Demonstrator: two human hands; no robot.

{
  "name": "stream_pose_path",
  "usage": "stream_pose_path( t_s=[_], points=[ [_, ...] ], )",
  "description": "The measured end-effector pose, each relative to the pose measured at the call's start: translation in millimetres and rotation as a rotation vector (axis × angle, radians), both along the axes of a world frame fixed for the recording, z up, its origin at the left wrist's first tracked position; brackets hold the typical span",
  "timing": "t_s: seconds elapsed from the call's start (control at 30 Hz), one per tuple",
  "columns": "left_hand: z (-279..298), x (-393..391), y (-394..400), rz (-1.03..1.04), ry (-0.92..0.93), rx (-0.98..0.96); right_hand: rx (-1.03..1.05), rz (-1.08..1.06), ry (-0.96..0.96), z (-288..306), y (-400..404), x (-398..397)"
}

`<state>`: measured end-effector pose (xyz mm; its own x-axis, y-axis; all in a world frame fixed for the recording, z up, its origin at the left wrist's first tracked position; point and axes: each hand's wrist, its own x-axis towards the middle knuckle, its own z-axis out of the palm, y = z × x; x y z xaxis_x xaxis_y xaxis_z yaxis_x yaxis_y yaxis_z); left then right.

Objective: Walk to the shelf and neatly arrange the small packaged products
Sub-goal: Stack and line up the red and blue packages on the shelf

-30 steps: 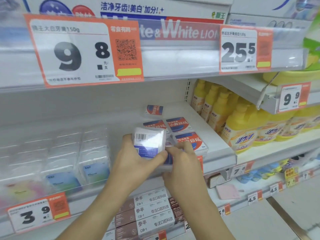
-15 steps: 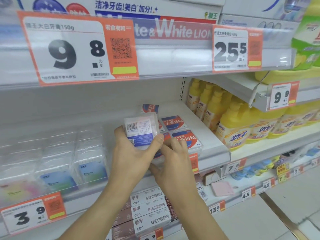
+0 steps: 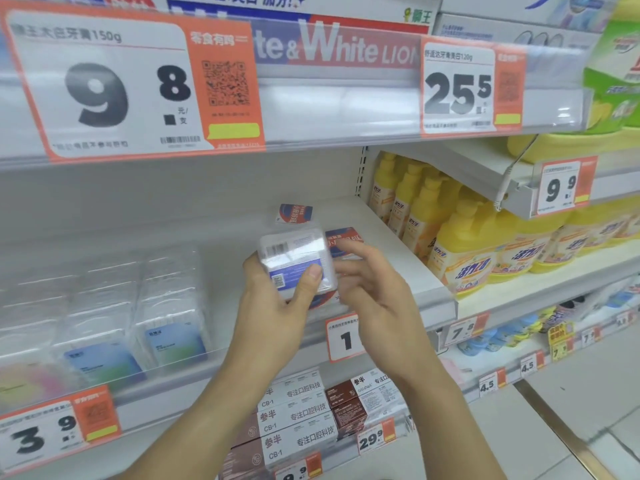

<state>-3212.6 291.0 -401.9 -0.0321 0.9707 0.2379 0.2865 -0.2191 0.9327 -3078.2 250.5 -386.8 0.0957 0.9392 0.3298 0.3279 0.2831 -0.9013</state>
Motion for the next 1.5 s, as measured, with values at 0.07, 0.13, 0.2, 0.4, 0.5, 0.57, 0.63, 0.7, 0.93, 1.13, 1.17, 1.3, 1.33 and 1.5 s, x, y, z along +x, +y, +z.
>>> stream_pose_path(
  t_s=[0.07, 0.13, 0.2, 0.4, 0.5, 0.57, 0.63, 0.7, 0.93, 1.13, 1.17, 1.3, 1.33, 1.5],
  points=[
    [4.2, 6.7, -3.5, -0.075, 0.086, 0.055, -0.037, 0.010, 0.241, 3.6, 4.2, -4.0],
    [9.1, 9.6, -8.2, -0.117, 0.200, 0.115, -0.025, -0.119, 0.328, 4.1, 10.1, -0.9],
    [4.8, 6.5, -5.7, -0.085, 0.341, 0.185, -0.041, -0.273, 0.341, 4.7, 15.4, 12.2],
    [-26.8, 5.7, 7.3, -0.127, 0.493, -0.037, -0.308, -0.508, -0.181, -7.5, 30.7, 50.4],
    [-34.4, 8.8, 10.0, -0.090, 0.522, -0.063, -0.397, -0.506, -0.183, -11.0, 33.3, 54.1],
    [-36.2, 9.3, 11.4, -0.089, 0.566, -0.076, -0.383, -0.510, -0.124, -12.0, 35.8, 57.1],
    [-35.4, 9.3, 11.7, -0.109, 0.572, -0.076, -0.349, -0.545, -0.132, -13.5, 38.8, 59.1],
    [-33.0, 8.1, 11.0, -0.123, 0.558, -0.087, -0.331, -0.588, -0.170, -11.7, 39.0, 56.2],
    [-26.1, 7.5, 7.9, -0.120, 0.512, -0.103, 0.204, -0.664, -0.023, 1.1, 37.6, 51.2],
    [-23.1, 3.3, 8.4, -0.120, 0.500, -0.116, -0.107, -0.209, -0.441, -4.7, 27.6, 61.2],
    [-22.5, 3.4, 9.1, -0.125, 0.497, -0.130, -0.165, -0.186, -0.473, -4.1, 25.8, 63.3],
    [-22.3, 4.0, 8.6, -0.126, 0.463, -0.132, -0.201, -0.349, -0.317, -6.2, 26.7, 59.7],
    [-23.8, 4.4, 7.4, -0.127, 0.449, -0.116, -0.230, -0.379, -0.305, -8.9, 28.7, 58.1],
    [-29.2, 4.5, 4.5, -0.095, 0.428, -0.059, -0.282, -0.343, -0.279, -10.8, 32.5, 66.9]
  ],
)
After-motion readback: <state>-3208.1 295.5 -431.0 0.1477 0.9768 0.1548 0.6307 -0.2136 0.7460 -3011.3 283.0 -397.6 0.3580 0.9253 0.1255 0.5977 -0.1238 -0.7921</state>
